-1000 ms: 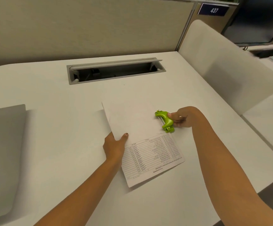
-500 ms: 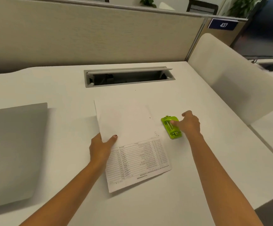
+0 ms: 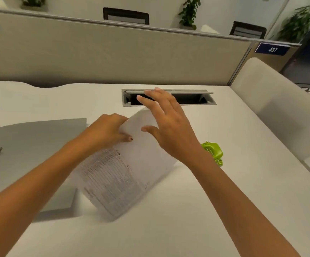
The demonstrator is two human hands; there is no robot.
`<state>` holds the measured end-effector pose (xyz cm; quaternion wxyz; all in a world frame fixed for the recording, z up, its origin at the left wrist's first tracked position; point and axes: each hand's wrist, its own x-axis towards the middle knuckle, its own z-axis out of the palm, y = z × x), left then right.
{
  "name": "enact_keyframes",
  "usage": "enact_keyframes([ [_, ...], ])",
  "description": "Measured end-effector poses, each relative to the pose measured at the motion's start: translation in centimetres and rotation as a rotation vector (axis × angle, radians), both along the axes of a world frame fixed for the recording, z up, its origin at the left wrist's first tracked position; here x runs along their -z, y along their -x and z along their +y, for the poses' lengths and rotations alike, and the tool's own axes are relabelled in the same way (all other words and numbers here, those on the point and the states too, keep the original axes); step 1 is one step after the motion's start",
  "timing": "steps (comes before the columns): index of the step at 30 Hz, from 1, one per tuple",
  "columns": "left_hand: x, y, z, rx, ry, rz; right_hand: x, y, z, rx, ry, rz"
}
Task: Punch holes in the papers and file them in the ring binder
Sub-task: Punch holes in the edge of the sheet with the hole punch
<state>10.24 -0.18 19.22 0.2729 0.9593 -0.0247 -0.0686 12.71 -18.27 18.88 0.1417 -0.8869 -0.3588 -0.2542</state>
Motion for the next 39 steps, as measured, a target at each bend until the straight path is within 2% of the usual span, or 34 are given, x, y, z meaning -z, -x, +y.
enact_keyframes([
  [2,-1.3,0.1,0.0,0.064,-0.118,0.007,-1.3,0.0,1.2,-0.067,0.111,0.029],
  [4,-2.1,0.2,0.0,0.112,-0.299,-0.007,-2.2,0.1,2.1,-0.069,0.198,0.146],
  [7,-2.5,0.6,0.1,0.126,-0.592,-0.12,-2.5,0.2,2.2,-0.046,0.129,0.294],
  [9,-2.5,1.0,0.4,0.11,-0.662,-0.303,-2.3,0.1,1.7,-0.01,0.086,0.325],
  [11,-1.9,1.2,1.3,0.135,-0.6,-0.601,-1.7,0.0,0.9,0.053,0.05,0.363],
  [13,-1.4,1.6,2.4,0.134,-0.497,-0.795,-1.0,0.1,-0.3,0.122,-0.056,0.393],
  [15,-0.7,2.6,3.0,0.045,-0.288,-0.864,-0.1,0.4,-1.8,0.201,-0.181,0.414],
  [17,0.8,4.2,2.9,-0.149,-0.099,-0.903,1.0,0.6,-3.2,0.283,-0.317,0.454],
  [19,2.7,5.8,2.4,-0.375,0.098,-0.856,2.4,1.1,-4.3,0.371,-0.487,0.546],
  [22,5.9,7.0,1.5,-0.571,0.505,-0.578,4.9,2.0,-5.1,0.427,-0.808,0.769],
  [25,9.4,7.3,1.1,-0.639,0.662,-0.238,7.4,3.0,-4.9,0.431,-0.986,0.941],
  [27,11.1,7.5,0.8,-0.67,0.751,-0.096,8.8,3.5,-4.7,0.448,-1.056,1.029],
  [33,13.2,7.7,0.7,-0.849,0.791,0.032,11.7,3.9,-4.6,0.54,-1.177,1.156],
  [39,14.6,7.1,1.1,-0.931,0.813,0.099,13.5,3.1,-3.8,0.662,-1.103,1.171],
])
